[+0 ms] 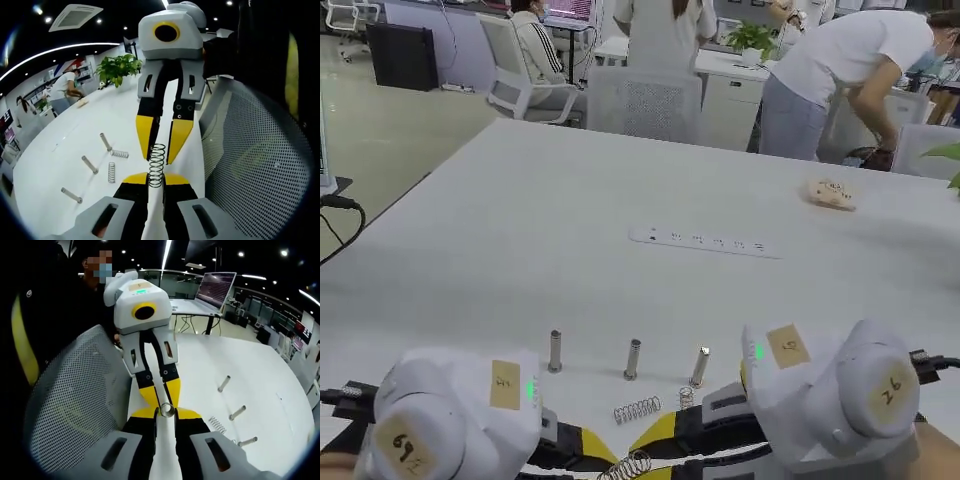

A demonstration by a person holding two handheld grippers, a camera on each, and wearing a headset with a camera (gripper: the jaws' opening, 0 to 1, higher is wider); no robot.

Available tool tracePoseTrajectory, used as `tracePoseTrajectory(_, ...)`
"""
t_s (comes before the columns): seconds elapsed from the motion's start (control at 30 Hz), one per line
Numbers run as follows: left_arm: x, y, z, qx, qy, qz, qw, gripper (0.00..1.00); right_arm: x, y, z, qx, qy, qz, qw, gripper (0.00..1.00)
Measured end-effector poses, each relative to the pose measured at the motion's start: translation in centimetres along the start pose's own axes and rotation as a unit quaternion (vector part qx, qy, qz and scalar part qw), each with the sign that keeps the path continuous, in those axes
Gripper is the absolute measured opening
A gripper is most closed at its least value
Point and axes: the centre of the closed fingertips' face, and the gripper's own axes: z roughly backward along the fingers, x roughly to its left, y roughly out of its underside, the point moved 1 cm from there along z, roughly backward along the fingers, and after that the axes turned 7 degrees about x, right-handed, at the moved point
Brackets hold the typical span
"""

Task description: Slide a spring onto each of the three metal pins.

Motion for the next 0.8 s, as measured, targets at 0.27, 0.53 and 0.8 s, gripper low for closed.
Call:
tracePoseTrajectory(0.27, -0.29, 0.01, -0.22, 0.01, 0.003, -0.008, 0.9999, 0.02, 0.21, 0.24, -0.64, 0.028, -0.012, 0.022, 0.9993, 0.09)
tracePoseTrajectory(0.53, -0.54, -0.27, -0.2, 0.009, 0.004, -0.006, 0.9999, 0.02, 0.35, 0.36, -0.7, 0.039, -0.02, 0.031, 0.9986, 0.09)
tracePoseTrajectory(0.8, -0.69, -0.34, -0.26, 0.012, 0.004, -0.006, 0.9999, 0.02, 0.53, 0.47, -0.73, 0.045, -0.023, 0.035, 0.9981, 0.09)
